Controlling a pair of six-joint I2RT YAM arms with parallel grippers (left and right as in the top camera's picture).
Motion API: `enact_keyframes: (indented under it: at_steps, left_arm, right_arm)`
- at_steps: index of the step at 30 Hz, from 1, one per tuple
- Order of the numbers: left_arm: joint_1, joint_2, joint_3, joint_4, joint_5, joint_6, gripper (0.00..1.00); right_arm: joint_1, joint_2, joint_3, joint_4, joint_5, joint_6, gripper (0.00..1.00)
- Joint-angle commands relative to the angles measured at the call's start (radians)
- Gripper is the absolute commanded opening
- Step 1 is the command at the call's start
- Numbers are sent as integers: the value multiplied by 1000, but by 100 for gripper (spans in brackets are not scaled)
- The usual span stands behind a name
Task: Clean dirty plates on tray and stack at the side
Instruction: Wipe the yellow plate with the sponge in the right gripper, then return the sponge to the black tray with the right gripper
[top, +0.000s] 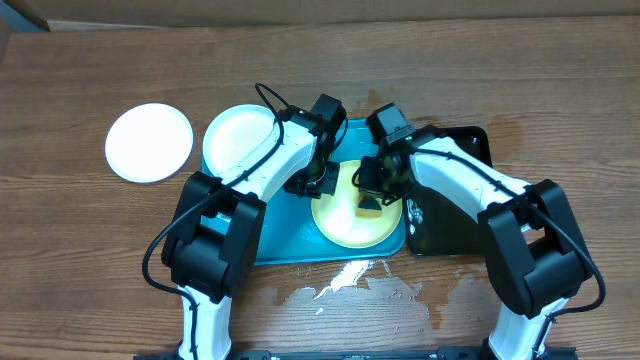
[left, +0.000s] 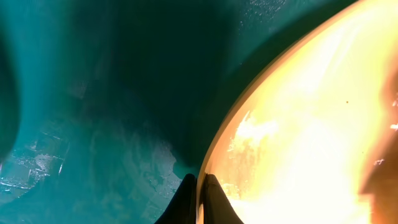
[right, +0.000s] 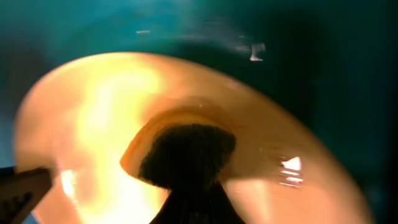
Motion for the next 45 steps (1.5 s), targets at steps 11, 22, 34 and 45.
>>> enact_keyframes:
  at_steps: [11,22,34,45]
  left_arm:
    - [100,18,-5,-6,17,-39,4]
    - [106,18,-5,-27,-35,-39,4]
    - [105,15,-5,-35,-35,-39,4]
    - [106,-102,-3,-77,-35,-39,4]
  right_arm:
    - [-14,19,3,-60,211,-72,4]
    - [-14,18,130,-89,255,-124,4]
    - [-27,7,447,-356,333,-127,4]
    - [-109,-58,488,-542,333,-127,4]
